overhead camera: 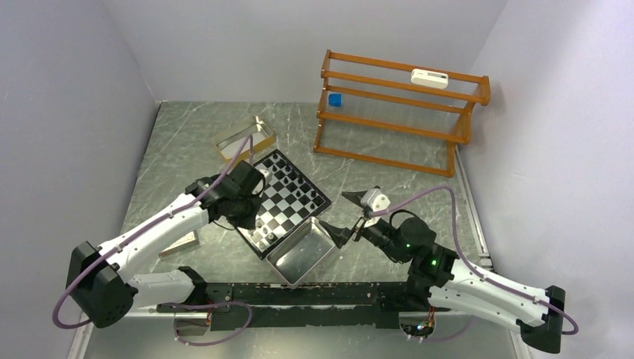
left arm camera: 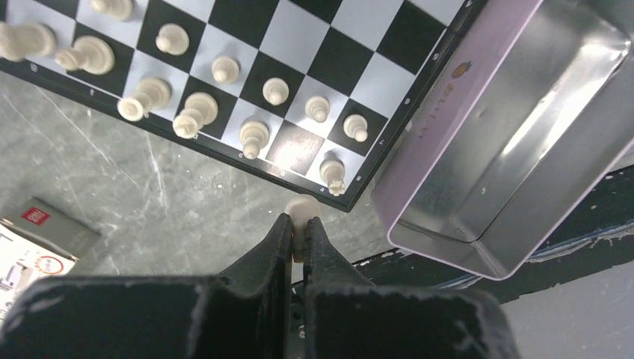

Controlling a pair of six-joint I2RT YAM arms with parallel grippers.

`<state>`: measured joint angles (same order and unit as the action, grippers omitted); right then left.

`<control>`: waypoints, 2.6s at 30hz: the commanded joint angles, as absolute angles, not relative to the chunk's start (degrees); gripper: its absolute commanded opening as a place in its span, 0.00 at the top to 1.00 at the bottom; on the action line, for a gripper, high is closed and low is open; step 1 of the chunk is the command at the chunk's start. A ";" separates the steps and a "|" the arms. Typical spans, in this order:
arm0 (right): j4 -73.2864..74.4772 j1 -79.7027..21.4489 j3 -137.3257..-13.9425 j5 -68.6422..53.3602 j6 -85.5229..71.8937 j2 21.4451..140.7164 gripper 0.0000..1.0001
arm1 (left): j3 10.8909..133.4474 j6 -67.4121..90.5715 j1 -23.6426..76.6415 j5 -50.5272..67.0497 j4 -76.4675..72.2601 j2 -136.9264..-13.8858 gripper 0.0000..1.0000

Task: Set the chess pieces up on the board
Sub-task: Place the chess piece on the chessboard.

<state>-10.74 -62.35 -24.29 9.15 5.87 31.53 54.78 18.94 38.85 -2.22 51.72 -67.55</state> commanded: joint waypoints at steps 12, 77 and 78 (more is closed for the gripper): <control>-0.26 -62.52 -27.54 13.14 1.45 24.42 0.00 | 50.81 26.10 42.97 -7.15 46.01 -74.24 0.95; 7.87 -62.52 -31.79 20.94 -15.94 30.08 0.00 | 52.52 30.68 44.45 -13.55 41.75 -70.48 0.51; 8.96 -62.52 -32.57 21.38 -16.45 31.07 0.00 | 53.22 31.01 44.40 -14.00 41.36 -68.93 0.49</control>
<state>4.03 -62.35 -28.84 15.16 -10.39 28.56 49.45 28.77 43.99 -11.00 43.05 -74.17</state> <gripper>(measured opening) 0.997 0.478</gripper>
